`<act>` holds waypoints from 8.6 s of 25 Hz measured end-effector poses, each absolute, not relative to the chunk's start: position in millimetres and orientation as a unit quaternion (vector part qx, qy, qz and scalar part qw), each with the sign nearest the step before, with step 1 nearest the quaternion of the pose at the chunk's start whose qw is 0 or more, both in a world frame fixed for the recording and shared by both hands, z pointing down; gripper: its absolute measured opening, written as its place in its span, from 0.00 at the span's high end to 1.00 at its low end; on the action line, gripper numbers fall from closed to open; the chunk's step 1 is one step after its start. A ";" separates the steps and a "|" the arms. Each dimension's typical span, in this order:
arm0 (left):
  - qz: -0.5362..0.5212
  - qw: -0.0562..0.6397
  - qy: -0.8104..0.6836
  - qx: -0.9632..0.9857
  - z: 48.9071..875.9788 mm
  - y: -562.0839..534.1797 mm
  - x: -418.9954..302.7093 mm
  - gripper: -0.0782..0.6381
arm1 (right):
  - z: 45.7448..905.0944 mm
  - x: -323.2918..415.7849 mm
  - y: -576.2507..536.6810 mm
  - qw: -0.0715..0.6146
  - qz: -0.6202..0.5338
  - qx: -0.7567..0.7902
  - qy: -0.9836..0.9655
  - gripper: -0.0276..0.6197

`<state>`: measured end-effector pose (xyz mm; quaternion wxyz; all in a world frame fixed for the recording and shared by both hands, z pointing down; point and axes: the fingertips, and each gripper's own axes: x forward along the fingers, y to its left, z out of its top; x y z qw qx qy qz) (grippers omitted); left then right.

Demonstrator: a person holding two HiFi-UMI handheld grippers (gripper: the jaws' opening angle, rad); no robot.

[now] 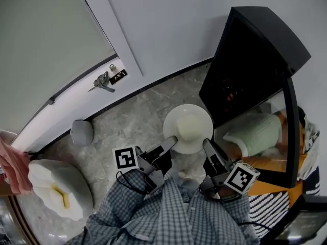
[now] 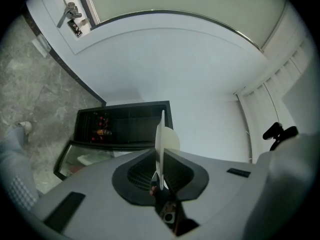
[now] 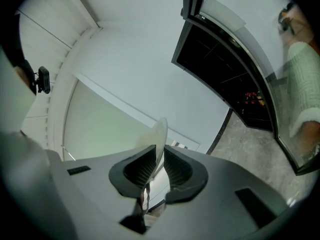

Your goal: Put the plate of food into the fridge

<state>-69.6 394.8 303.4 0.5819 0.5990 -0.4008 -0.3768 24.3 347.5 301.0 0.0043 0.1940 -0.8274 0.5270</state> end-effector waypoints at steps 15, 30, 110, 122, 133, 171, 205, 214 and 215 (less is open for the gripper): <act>-0.342 0.609 -0.357 0.620 302.6 317.6 -121.6 0.84 | 297.0 -23.0 282.4 -0.023 0.529 0.252 -0.810 0.87; -0.291 0.636 -0.310 0.645 311.1 265.6 -162.0 0.84 | 306.4 -57.8 246.0 -0.059 0.524 0.323 -0.786 0.87; -0.108 0.706 -0.179 0.676 395.7 -20.5 -50.3 0.84 | 391.9 52.6 8.9 -0.165 0.513 0.553 -0.636 0.87; -0.113 0.720 -0.188 0.658 442.4 -43.6 -37.2 0.84 | 437.1 66.5 -15.2 -0.141 0.511 0.588 -0.611 0.87; -0.111 0.709 -0.197 0.668 485.8 -68.5 -25.5 0.84 | 476.1 78.7 -41.5 -0.130 0.491 0.603 -0.614 0.87; -0.150 0.707 -0.238 0.649 532.5 -115.5 6.4 0.85 | 522.5 84.8 -51.6 -0.107 0.470 0.683 -0.549 0.82; -0.108 0.711 -0.251 0.648 555.9 -122.6 10.9 0.85 | 543.4 19.5 -63.7 0.597 -0.188 0.437 -0.646 0.92; -0.123 0.719 -0.213 0.650 539.4 -127.7 17.0 0.85 | 538.8 20.5 -71.1 0.601 -0.173 0.458 -0.632 0.92; -0.122 0.716 -0.207 0.655 536.0 -126.4 18.3 0.85 | 538.1 21.8 -72.6 0.602 -0.172 0.459 -0.631 0.92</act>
